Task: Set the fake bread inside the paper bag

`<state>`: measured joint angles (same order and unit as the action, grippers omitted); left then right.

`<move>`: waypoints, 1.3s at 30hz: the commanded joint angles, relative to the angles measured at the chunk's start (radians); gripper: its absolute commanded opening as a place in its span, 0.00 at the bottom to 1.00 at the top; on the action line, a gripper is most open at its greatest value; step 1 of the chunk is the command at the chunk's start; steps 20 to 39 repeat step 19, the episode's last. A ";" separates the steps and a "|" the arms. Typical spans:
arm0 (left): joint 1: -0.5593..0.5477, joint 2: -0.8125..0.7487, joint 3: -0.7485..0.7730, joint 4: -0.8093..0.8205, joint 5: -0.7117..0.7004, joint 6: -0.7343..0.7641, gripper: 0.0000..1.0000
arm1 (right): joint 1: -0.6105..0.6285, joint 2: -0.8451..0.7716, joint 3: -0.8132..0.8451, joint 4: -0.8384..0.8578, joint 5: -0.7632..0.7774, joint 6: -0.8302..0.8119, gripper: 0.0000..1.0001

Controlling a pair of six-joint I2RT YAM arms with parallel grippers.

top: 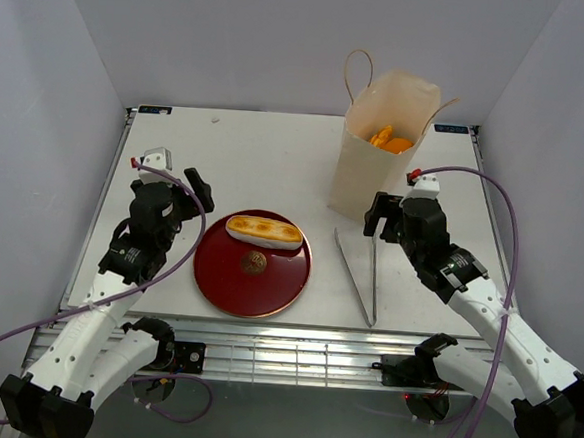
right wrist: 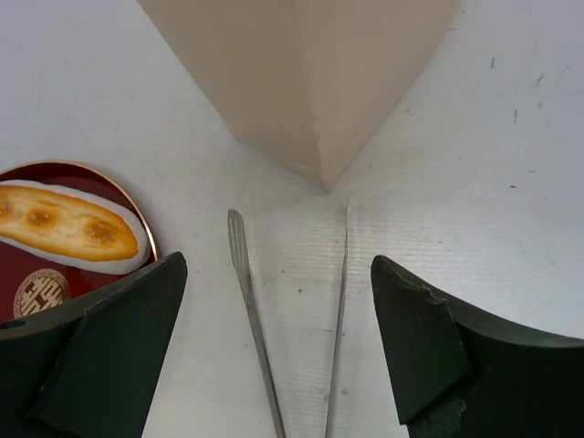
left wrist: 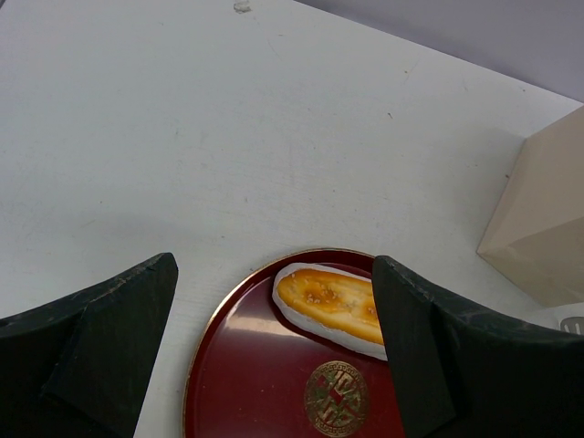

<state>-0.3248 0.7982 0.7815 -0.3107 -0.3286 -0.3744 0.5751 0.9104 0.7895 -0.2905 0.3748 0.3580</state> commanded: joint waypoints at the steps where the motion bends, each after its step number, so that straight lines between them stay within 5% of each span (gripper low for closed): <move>1: -0.005 0.006 -0.004 0.009 0.011 0.005 0.98 | -0.004 -0.015 0.053 0.001 0.085 0.024 0.88; 39: -0.005 0.021 -0.005 0.009 0.002 0.005 0.97 | -0.004 -0.007 0.062 0.022 0.069 0.021 0.90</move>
